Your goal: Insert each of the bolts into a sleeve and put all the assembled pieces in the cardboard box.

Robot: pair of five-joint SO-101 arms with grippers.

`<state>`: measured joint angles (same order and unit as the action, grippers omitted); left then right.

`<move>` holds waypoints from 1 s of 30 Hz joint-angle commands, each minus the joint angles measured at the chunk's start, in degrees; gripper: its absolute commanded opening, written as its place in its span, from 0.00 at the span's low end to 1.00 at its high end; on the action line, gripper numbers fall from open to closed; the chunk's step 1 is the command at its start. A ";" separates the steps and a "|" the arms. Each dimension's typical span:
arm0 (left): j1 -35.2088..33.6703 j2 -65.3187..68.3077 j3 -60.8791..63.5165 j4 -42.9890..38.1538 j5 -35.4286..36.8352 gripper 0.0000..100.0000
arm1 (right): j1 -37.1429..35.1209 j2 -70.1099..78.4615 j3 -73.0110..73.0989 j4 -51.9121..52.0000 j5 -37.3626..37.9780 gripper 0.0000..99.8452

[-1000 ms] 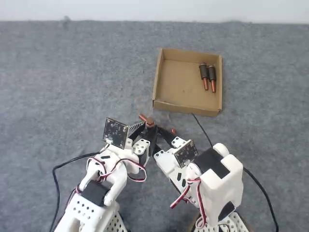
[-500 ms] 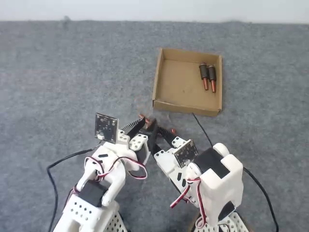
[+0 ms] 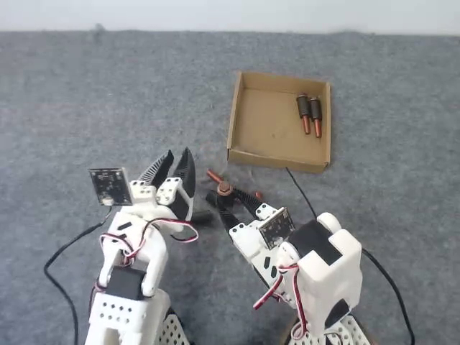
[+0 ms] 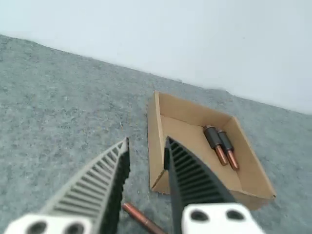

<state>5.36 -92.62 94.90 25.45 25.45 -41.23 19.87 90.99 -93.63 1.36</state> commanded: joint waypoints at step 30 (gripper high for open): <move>-10.02 -1.41 2.07 18.90 -7.21 0.09 | 1.63 -2.95 2.11 -1.89 0.79 0.01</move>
<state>-2.64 -92.88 97.63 44.09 19.38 -41.14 19.87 90.99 -93.63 1.36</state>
